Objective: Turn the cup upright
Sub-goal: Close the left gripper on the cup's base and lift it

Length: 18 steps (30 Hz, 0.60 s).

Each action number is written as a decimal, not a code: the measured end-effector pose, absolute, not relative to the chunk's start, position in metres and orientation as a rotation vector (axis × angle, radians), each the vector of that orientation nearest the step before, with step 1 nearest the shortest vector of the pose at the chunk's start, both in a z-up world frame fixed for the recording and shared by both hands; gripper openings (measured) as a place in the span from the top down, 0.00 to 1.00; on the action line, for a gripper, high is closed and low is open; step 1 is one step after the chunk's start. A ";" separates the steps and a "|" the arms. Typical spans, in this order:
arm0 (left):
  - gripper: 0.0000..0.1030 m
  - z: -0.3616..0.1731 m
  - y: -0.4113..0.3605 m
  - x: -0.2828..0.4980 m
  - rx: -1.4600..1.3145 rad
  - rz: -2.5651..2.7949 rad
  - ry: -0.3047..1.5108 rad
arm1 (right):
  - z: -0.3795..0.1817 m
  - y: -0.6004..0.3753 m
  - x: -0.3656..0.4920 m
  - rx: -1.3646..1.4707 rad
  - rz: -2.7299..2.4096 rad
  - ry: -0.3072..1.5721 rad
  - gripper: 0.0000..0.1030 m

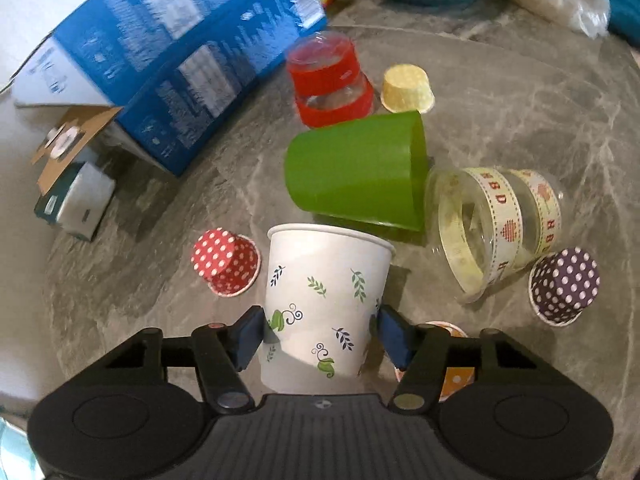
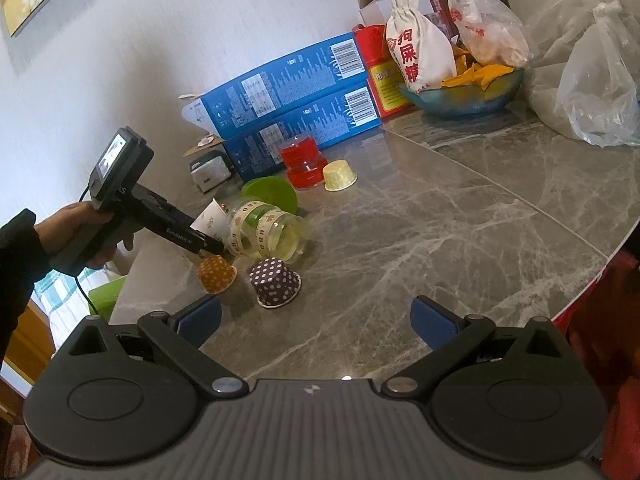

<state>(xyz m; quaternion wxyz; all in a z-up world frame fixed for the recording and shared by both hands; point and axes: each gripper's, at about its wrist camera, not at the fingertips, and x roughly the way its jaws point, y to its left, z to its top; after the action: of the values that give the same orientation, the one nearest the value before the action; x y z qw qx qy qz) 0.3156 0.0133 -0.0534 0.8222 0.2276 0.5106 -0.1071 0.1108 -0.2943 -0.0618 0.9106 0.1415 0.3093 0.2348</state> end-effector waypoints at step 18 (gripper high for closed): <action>0.38 -0.028 -0.002 0.130 -0.215 -0.149 1.048 | -0.066 -0.286 0.090 0.332 0.505 0.747 0.01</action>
<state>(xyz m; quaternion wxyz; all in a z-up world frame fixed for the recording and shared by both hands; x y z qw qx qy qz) 0.1304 -0.0017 -0.0276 0.8577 -0.1026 0.4988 -0.0711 0.0896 -0.2859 -0.0659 0.8866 0.1598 0.3595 0.2431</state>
